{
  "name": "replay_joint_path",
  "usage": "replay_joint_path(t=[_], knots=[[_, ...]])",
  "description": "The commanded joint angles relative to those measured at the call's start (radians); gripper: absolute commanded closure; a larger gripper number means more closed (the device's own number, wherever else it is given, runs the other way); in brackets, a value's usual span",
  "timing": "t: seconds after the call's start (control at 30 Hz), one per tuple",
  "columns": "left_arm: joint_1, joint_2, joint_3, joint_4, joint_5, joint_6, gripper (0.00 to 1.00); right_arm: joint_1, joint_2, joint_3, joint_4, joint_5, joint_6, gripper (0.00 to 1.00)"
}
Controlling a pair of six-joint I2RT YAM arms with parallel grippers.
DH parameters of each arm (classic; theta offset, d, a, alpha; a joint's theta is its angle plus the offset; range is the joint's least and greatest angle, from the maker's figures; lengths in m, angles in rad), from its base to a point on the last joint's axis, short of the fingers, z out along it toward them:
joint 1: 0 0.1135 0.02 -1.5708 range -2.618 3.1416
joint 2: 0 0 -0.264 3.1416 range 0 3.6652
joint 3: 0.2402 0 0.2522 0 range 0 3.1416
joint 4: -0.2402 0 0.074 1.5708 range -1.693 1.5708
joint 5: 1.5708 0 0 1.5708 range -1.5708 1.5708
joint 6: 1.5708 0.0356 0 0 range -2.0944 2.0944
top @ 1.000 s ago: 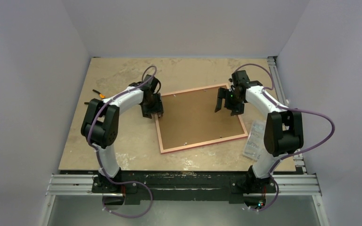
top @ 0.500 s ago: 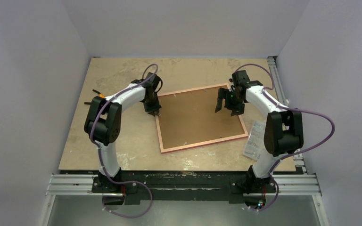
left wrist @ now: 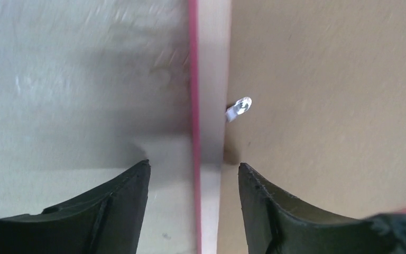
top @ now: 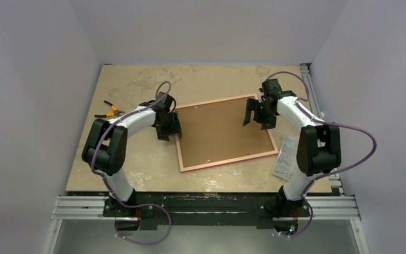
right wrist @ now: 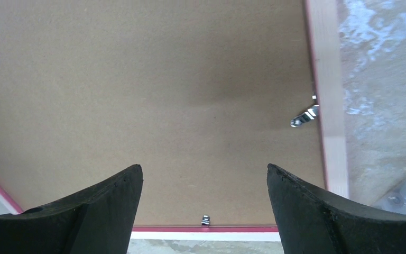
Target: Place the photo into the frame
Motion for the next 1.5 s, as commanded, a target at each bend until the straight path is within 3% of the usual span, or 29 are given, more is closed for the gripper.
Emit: replay_joint_path(t=[0.0, 0.33, 0.5, 0.7, 1.1, 1.33, 1.47], knots=[[0.067, -0.171, -0.138, 0.107, 0.166, -0.04, 0.37, -0.033, -0.064, 0.018, -0.004, 0.079, 0.014, 0.15], [0.105, -0.621, -0.378, 0.219, 0.27, -0.066, 0.17, -0.115, -0.019, 0.041, -0.021, 0.207, 0.047, 0.07], [0.104, -0.808, -0.46, 0.212, 0.284, -0.036, 0.12, -0.115, 0.083, 0.042, -0.031, 0.085, 0.006, 0.08], [0.089, -0.943, -0.524, 0.186, 0.341, -0.021, 0.0, -0.1, 0.073, -0.026, -0.005, -0.043, -0.008, 0.09], [-0.066, -0.944, -0.464, 0.139, 0.265, 0.014, 0.0, 0.144, 0.025, -0.046, -0.001, -0.113, 0.027, 0.11], [-0.18, -0.896, -0.408, 0.083, 0.143, 0.056, 0.0, 0.157, -0.051, -0.064, -0.054, 0.034, 0.018, 0.15], [-0.262, -0.862, -0.361, 0.059, 0.054, 0.084, 0.0, 0.162, -0.076, -0.103, -0.067, 0.043, 0.009, 0.22]])
